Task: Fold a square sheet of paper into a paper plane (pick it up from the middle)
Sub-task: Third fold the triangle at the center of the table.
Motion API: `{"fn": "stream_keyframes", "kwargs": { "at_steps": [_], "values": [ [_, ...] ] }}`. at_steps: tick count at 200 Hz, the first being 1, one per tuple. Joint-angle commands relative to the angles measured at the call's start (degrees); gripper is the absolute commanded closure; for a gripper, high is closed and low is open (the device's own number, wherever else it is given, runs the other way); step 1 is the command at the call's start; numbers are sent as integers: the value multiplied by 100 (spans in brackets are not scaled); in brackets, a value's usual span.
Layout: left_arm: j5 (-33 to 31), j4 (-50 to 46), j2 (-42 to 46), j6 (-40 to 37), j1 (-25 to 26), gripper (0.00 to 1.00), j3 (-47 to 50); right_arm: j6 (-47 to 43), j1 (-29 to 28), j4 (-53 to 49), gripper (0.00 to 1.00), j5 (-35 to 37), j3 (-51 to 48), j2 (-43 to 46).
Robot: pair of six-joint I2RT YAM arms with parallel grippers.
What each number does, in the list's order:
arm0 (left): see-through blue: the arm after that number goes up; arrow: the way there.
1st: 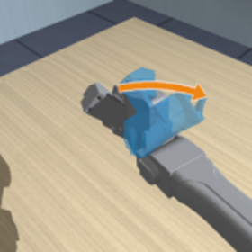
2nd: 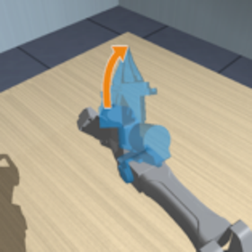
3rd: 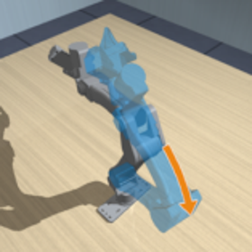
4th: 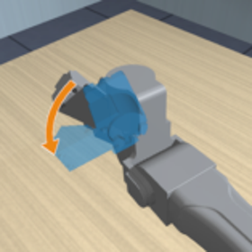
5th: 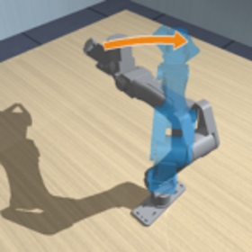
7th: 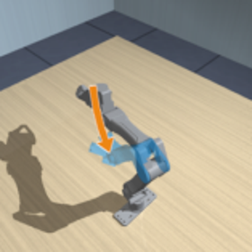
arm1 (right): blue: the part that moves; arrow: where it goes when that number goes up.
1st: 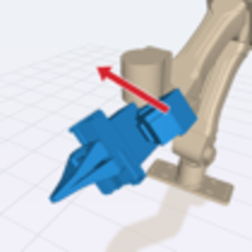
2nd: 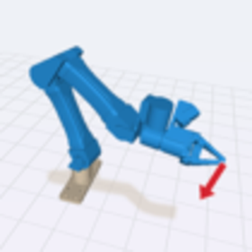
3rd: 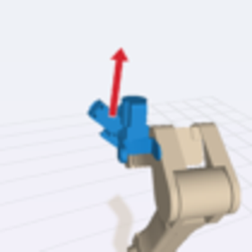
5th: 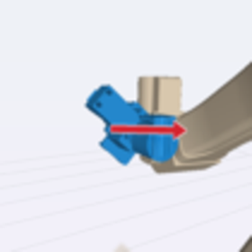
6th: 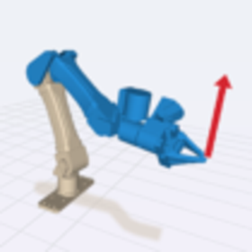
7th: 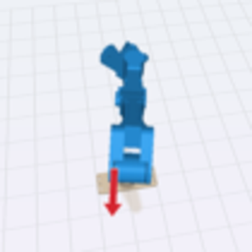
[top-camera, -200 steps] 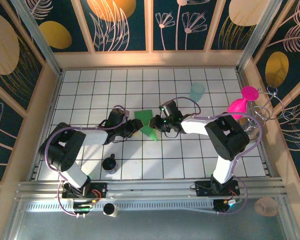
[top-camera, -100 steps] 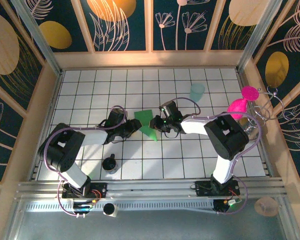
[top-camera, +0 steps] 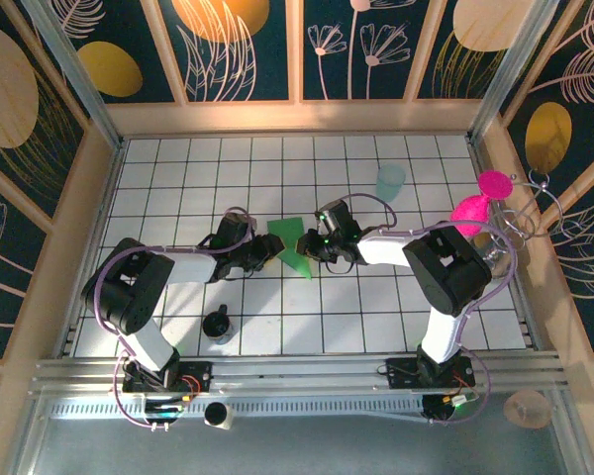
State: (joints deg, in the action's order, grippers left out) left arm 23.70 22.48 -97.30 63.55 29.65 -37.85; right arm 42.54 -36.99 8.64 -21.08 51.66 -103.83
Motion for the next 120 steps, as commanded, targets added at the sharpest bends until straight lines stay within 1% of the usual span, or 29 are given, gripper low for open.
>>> {"fn": "stream_keyframes", "kwargs": {
  "at_steps": [1, 46, 64, 97, 120],
  "values": [
    [321, 405, -55, 96, 16, 56, -116, 30, 69, 75, 83, -54, -86, -42],
    [383, 321, -28, -53, 18, 56, -127, 38, 96, 96, 83, -45, -130, -10],
    [127, 20, -28, -100, 8, 56, -120, 41, 105, 87, 84, -36, -132, -21],
    [-538, -545, 172, -243, 1, 56, -108, 52, 120, 85, 84, -54, -148, -73],
    [-536, -605, 149, -264, 5, 53, -134, 52, 122, 109, 85, -72, -148, -87]
  ]
}}
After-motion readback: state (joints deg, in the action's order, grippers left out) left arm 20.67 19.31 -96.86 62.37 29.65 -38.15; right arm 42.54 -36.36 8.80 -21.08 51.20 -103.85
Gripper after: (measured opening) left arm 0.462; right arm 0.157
